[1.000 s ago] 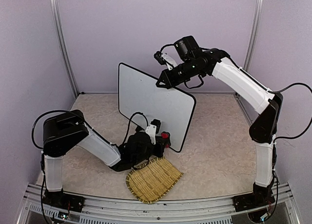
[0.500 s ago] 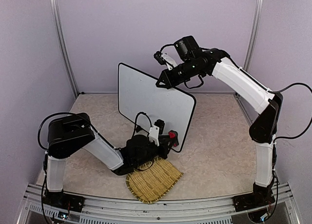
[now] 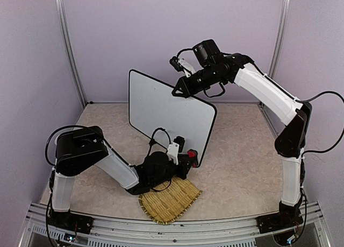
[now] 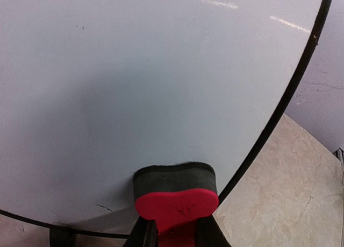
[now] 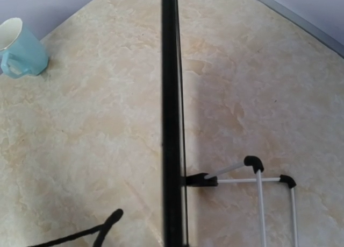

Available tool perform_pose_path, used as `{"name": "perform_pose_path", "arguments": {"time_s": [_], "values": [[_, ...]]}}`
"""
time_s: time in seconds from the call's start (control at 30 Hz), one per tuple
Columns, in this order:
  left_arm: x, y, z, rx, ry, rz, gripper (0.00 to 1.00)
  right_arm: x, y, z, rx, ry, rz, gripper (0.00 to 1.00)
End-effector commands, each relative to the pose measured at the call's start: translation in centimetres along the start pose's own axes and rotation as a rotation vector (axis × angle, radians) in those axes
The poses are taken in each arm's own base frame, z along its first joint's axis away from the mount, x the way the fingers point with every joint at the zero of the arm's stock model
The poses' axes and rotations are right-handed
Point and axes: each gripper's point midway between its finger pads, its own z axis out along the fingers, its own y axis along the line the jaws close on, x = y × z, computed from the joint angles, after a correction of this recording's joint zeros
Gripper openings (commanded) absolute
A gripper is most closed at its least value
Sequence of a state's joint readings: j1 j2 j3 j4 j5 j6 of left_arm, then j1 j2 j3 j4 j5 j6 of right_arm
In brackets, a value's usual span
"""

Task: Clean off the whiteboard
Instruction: Erase the center of the whiteboard, then place the whiteboard eraser at the center of the board.

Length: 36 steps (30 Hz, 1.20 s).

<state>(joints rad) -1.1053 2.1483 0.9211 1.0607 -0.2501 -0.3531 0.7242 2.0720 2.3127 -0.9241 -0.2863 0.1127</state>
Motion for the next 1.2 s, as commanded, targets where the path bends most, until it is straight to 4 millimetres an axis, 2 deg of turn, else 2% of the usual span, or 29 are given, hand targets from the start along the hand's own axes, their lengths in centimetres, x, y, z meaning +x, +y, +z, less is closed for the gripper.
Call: {"name": "perform_pose_path", "arguments": {"time_s": [0.0, 0.17, 0.3, 0.57, 0.7, 0.83, 0.9, 1.07, 1.17], "values": [[-5.3, 5.6, 0.3, -0.163, -0.089, -0.023, 0.2, 6.5, 0.8, 4.1, -0.054, 0.227, 0.126, 0.0], [-10.0, 6.8, -0.1, -0.196, -0.171, 0.009, 0.2, 6.8, 0.7, 4.4, -0.056, 0.235, 0.127, 0.0], [-12.7, 8.8, -0.5, -0.234, -0.219, 0.008, 0.21, 7.0, 0.7, 4.6, -0.058, 0.241, 0.128, 0.0], [-19.0, 11.2, -3.4, -0.288, -0.334, 0.03, 0.21, 7.2, 0.6, 4.7, -0.055, 0.246, 0.131, 0.0], [-21.5, 12.4, -4.5, -0.317, -0.368, 0.047, 0.21, 7.3, 0.6, 4.8, -0.056, 0.25, 0.133, 0.0], [-23.0, 14.0, -5.6, -0.349, -0.375, 0.039, 0.21, 7.2, 0.7, 4.6, -0.056, 0.247, 0.132, 0.0], [-23.2, 15.1, -6.1, -0.383, -0.357, 0.031, 0.21, 7.2, 0.7, 4.6, -0.056, 0.246, 0.129, 0.0], [-22.7, 18.1, -7.6, -0.459, -0.31, -0.003, 0.21, 6.8, 0.9, 4.2, -0.063, 0.237, 0.109, 0.0], [-22.3, 19.8, -9.1, -0.494, -0.304, -0.035, 0.21, 5.9, 0.8, 3.0, -0.055, 0.21, 0.089, 0.0]]}}
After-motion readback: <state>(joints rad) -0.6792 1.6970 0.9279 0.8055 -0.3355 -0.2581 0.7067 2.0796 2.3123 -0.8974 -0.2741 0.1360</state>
